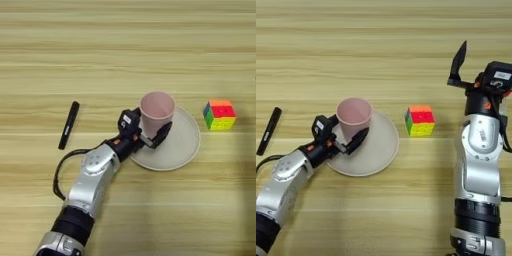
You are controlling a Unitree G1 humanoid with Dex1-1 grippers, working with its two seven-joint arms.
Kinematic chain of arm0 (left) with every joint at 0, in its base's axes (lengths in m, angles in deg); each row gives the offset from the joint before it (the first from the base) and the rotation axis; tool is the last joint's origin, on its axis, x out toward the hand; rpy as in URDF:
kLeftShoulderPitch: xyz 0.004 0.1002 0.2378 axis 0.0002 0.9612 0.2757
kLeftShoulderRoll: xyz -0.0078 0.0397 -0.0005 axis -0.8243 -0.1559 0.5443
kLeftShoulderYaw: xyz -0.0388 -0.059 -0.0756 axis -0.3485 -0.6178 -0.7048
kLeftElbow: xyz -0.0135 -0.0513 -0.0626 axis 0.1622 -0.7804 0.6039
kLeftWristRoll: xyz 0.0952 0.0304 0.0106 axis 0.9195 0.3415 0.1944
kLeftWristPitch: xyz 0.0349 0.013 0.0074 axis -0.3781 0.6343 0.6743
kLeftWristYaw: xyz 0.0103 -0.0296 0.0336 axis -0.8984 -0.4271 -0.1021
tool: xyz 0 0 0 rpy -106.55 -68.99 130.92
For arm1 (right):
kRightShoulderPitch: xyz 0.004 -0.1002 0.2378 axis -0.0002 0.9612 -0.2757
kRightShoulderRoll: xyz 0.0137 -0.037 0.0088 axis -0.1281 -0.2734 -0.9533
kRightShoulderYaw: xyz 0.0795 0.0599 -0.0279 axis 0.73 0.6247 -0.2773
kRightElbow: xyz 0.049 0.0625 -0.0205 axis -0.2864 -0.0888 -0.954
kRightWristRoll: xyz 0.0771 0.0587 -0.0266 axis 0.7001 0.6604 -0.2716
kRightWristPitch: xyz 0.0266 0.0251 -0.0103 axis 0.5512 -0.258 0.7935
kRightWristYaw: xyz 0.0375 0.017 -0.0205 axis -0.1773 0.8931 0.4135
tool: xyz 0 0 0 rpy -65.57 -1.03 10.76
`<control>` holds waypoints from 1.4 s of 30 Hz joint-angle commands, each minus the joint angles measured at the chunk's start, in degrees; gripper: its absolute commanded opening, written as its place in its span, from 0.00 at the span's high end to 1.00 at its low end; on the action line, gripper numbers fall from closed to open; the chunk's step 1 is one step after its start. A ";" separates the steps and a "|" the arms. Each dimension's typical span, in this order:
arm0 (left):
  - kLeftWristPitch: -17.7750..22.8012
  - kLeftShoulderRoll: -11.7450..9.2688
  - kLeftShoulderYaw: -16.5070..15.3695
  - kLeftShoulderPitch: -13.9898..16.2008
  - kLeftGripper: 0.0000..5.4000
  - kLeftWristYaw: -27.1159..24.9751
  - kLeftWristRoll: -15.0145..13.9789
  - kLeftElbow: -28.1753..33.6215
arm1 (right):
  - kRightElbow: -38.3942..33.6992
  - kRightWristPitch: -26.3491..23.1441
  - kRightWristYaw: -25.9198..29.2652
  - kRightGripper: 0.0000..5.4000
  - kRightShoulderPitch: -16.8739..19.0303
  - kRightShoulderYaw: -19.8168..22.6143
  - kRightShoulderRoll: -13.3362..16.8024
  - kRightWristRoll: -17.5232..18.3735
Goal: Move the objects on the table
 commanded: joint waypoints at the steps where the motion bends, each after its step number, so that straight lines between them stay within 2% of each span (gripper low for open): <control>1: -0.16 -0.41 -0.39 -0.31 0.06 0.74 1.65 -0.39 | 0.56 0.48 0.13 0.00 -1.06 -0.35 0.04 0.06; 4: 0.06 -0.57 -0.40 -0.11 0.00 0.81 1.77 0.33 | 1.00 0.60 0.15 0.00 -1.01 -0.59 -0.07 -0.03; 12: 0.40 -0.57 -0.58 -0.06 0.00 0.62 1.62 1.62 | 0.62 0.51 -0.02 0.00 -0.33 -0.40 -0.02 0.02; 30: 2.29 -0.51 -0.11 2.26 0.00 0.66 1.23 7.50 | 1.94 -1.21 0.86 0.00 0.42 -1.41 0.09 -0.08; 42: 3.82 -1.14 0.41 4.15 0.00 0.73 1.04 13.73 | 1.98 -1.90 1.75 0.00 0.83 -2.03 0.08 0.12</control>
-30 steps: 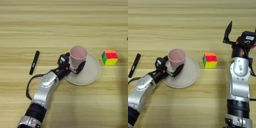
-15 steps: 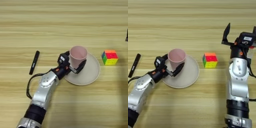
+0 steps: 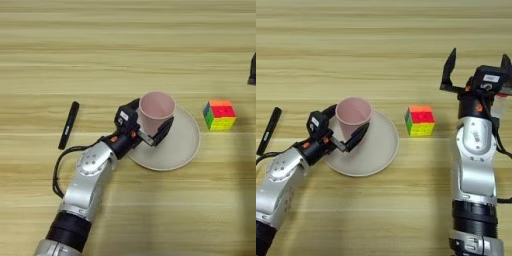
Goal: Move the objects on the table
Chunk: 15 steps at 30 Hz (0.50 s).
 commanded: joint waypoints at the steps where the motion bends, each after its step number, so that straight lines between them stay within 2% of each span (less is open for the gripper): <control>1: 1.75 -0.78 0.50 1.32 0.00 0.00 0.08 3.63 | 0.22 -1.00 0.50 0.00 0.17 -0.12 0.13 0.31; 6: 2.87 -1.19 1.03 2.28 0.00 -0.21 -0.30 7.35 | 0.49 -1.06 0.60 0.00 -0.12 -0.08 0.19 0.39; 15: 3.64 -2.00 -0.29 1.67 0.00 0.23 -1.78 9.53 | 1.10 -0.77 0.75 0.00 -0.06 -0.54 0.06 0.17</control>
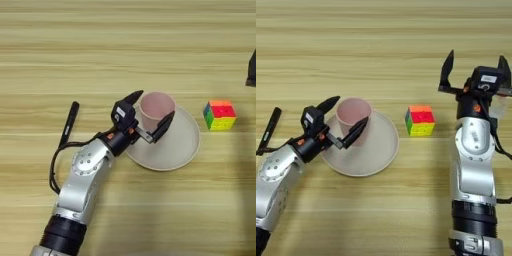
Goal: Move the objects on the table
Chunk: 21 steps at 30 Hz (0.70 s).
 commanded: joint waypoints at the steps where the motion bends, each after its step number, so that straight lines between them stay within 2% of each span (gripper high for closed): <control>1: 1.23 -0.71 -0.79 -0.22 0.00 0.25 -0.55 1.04 | 0.50 -0.34 0.47 0.00 -0.05 -0.20 0.06 0.18; 5: 1.33 -1.14 -2.44 -0.45 0.00 1.06 -0.82 2.01 | 0.82 -0.65 1.07 0.00 0.21 -0.68 0.07 -0.04; 11: 1.62 -2.33 -7.45 -1.95 0.00 2.73 -2.52 2.99 | 2.54 -0.78 2.47 0.00 1.23 -2.46 -0.17 -0.45; 17: 1.81 -2.78 -10.56 -2.00 0.00 4.32 -4.47 6.56 | 3.70 -0.99 3.14 0.00 2.01 -4.14 -0.68 -0.71; 21: 1.77 -3.25 -13.71 -2.78 0.00 6.04 -5.99 6.74 | 4.81 -1.06 3.55 0.00 2.20 -4.97 -1.04 -0.71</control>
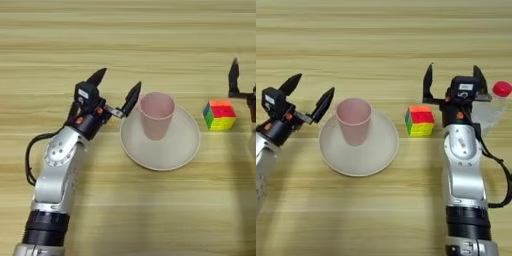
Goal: Move the objects on the table
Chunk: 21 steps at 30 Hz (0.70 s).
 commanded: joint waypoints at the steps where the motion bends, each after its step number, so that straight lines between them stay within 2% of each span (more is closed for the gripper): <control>1: 0.49 -0.91 -3.53 -1.54 0.00 2.00 -1.59 0.16 | 1.30 -1.03 0.61 0.00 0.37 -1.00 -0.67 0.08; 5: -0.66 -1.29 -7.24 -3.28 0.00 4.88 -1.42 -3.19 | 3.30 -0.94 1.25 0.00 0.50 -2.24 -1.35 -0.10; 10: -4.32 -1.49 -10.59 -5.44 0.00 9.83 1.33 -9.05 | 5.47 -1.23 1.87 0.00 0.85 -3.32 -1.70 -0.34; 21: -7.21 -1.73 -11.85 -7.22 0.00 11.94 1.70 -15.47 | 10.03 -1.19 2.58 0.00 1.37 -3.89 -2.68 0.32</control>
